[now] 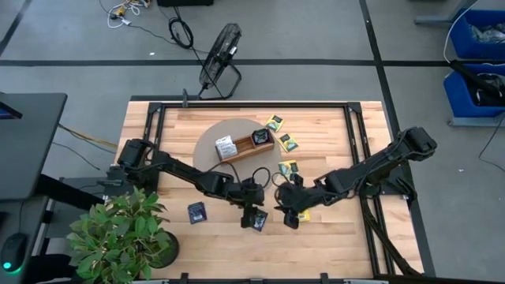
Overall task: Pick & Place Tea
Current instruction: Put the purple tea bag into the right section of the wooden organizer
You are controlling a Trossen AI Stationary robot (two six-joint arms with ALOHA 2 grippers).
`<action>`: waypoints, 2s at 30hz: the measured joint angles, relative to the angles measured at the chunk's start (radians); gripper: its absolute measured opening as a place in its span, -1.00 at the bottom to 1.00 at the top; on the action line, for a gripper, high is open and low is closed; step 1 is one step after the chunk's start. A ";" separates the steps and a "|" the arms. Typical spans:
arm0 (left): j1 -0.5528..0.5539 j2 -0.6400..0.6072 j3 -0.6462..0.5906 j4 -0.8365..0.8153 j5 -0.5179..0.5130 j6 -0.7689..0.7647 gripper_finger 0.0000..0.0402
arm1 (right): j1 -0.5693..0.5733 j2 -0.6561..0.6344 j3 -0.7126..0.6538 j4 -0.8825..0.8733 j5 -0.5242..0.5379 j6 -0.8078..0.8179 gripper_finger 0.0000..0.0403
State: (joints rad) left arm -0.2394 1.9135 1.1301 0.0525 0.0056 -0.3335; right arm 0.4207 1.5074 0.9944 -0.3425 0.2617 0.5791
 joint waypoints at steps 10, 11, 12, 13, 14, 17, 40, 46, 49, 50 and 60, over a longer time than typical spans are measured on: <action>-0.023 -0.202 -0.125 0.181 -0.157 -0.189 -0.29 | 0.114 -0.003 -0.232 0.443 0.085 0.215 -0.17; -0.025 -0.219 -0.144 0.189 -0.180 -0.203 -0.29 | 0.110 -0.003 -0.243 0.456 0.090 0.233 -0.17; -0.030 -0.243 -0.169 0.183 -0.195 -0.211 -0.29 | 0.107 -0.001 -0.250 0.456 0.096 0.246 -0.17; -0.034 -0.270 -0.193 0.177 -0.211 -0.219 -0.29 | 0.104 0.008 -0.252 0.453 0.107 0.257 -0.17; -0.040 -0.294 -0.210 0.191 -0.216 -0.226 -0.29 | 0.100 0.018 -0.252 0.455 0.115 0.264 -0.17; -0.064 -0.378 -0.283 0.192 -0.216 -0.235 -0.29 | 0.090 0.074 -0.233 0.491 0.143 0.237 -0.16; -0.256 -0.674 -0.486 0.101 -0.324 -0.260 -0.29 | 0.063 0.434 0.049 0.244 0.134 0.397 0.23; -0.276 -0.683 -0.485 0.080 -0.349 -0.264 -0.29 | 0.062 0.433 0.052 0.202 0.140 0.424 0.22; -0.276 -0.683 -0.485 0.076 -0.350 -0.266 -0.29 | 0.059 0.443 0.056 0.193 0.134 0.430 0.21; -0.277 -0.684 -0.485 0.075 -0.350 -0.271 -0.29 | 0.059 0.451 0.056 0.196 0.131 0.430 0.20; -0.282 -0.685 -0.485 0.070 -0.349 -0.305 -0.29 | 0.047 0.503 0.056 0.237 0.124 0.460 -0.44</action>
State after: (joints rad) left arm -0.5217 1.2282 0.6449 0.1224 -0.3439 -0.6382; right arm 0.4676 2.0102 1.0508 -0.1054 0.3852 1.0392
